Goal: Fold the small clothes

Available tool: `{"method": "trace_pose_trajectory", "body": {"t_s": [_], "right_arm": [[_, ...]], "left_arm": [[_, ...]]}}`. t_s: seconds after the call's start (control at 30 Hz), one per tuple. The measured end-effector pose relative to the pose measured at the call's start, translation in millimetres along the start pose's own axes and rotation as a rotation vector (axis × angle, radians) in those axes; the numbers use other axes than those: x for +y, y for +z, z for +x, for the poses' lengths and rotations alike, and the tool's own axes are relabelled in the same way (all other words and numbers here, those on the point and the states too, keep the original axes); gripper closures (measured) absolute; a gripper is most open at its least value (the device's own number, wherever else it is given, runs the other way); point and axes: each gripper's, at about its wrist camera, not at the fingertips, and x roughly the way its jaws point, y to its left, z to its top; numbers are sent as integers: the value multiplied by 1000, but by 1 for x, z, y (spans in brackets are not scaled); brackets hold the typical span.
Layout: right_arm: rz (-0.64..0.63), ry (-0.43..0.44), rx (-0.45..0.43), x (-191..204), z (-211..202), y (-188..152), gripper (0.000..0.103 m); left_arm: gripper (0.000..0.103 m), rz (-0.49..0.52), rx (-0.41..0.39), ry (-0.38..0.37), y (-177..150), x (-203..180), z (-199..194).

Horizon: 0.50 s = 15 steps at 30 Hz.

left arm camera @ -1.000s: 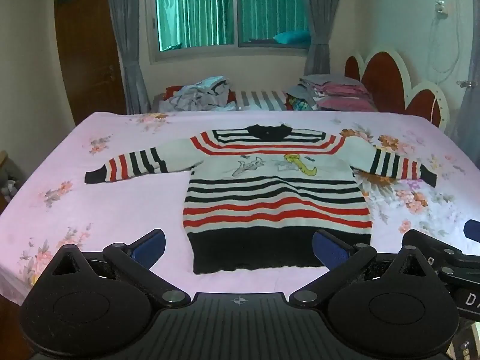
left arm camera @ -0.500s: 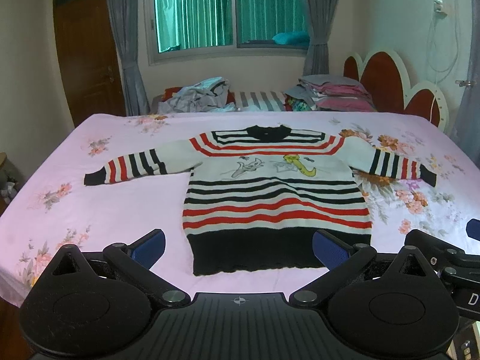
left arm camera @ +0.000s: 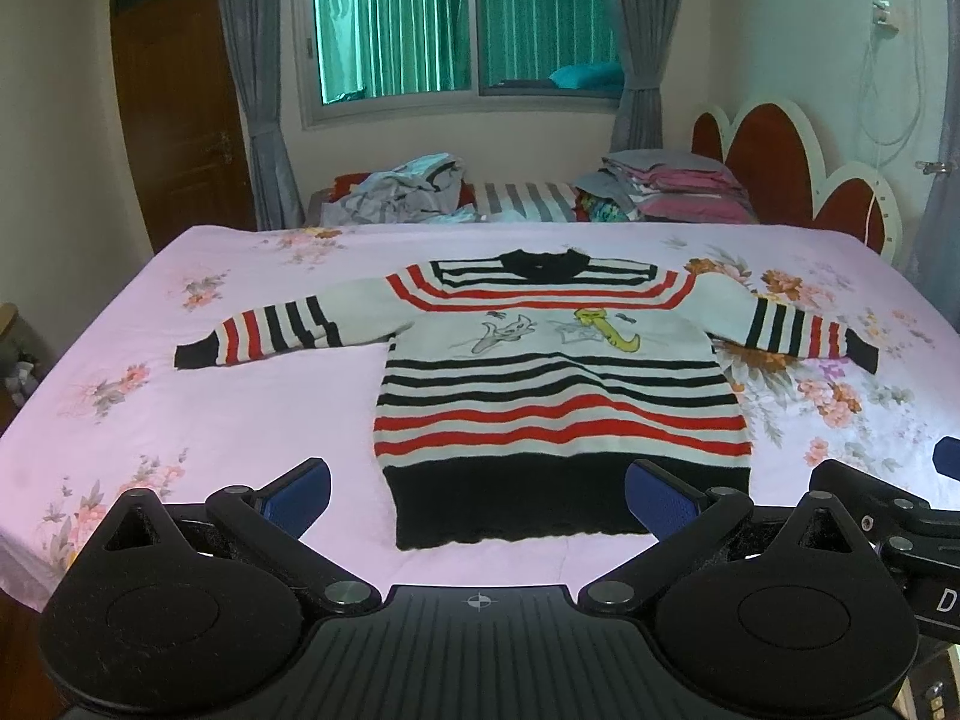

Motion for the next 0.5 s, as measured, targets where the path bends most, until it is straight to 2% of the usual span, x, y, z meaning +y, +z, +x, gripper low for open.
{"method": "trace_pose_trajectory", "body": {"t_s": [0.5], "right_arm": [[-1, -1, 0, 1, 1, 0, 0]], "left_arm": [[0, 0, -2, 1, -2, 0, 0]]}}
